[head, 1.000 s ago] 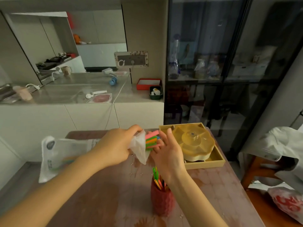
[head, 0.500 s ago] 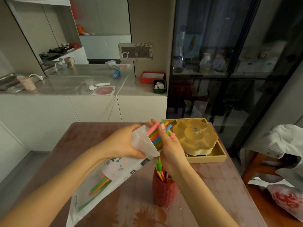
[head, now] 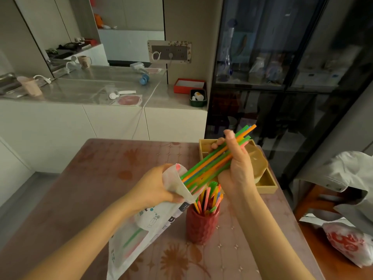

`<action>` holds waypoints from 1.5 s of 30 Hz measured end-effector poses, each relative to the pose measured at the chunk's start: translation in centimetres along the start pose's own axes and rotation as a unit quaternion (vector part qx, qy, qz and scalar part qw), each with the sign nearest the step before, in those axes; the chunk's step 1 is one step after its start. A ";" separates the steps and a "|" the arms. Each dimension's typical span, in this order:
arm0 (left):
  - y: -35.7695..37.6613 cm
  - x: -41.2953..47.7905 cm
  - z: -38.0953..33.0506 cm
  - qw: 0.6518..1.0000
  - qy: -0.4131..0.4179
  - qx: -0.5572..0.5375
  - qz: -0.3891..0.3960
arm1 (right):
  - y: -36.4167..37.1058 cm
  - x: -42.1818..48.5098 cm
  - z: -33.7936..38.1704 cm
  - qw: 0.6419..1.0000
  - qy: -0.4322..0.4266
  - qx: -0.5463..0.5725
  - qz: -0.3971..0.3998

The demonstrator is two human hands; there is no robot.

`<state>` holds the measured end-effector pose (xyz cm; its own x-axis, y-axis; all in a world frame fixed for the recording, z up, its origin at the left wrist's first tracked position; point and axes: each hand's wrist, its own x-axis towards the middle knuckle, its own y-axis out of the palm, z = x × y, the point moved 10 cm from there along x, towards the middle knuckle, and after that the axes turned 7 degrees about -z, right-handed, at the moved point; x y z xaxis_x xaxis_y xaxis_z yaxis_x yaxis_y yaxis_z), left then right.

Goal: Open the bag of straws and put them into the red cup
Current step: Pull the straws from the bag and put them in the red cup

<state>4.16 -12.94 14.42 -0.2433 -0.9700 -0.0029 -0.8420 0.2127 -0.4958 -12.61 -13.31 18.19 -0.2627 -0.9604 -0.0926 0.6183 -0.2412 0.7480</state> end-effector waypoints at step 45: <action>-1.4 0.4 7.1 0.996 -0.053 0.075 0.002 | 3.6 -1.9 0.9 0.920 -0.139 -0.337 0.144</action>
<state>8.66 -14.49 8.93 -0.1876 -0.9779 -0.0926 -0.7572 0.2040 -0.6204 -10.50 -12.27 21.64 -0.1383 -0.9478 0.2872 0.9861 -0.1049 0.1288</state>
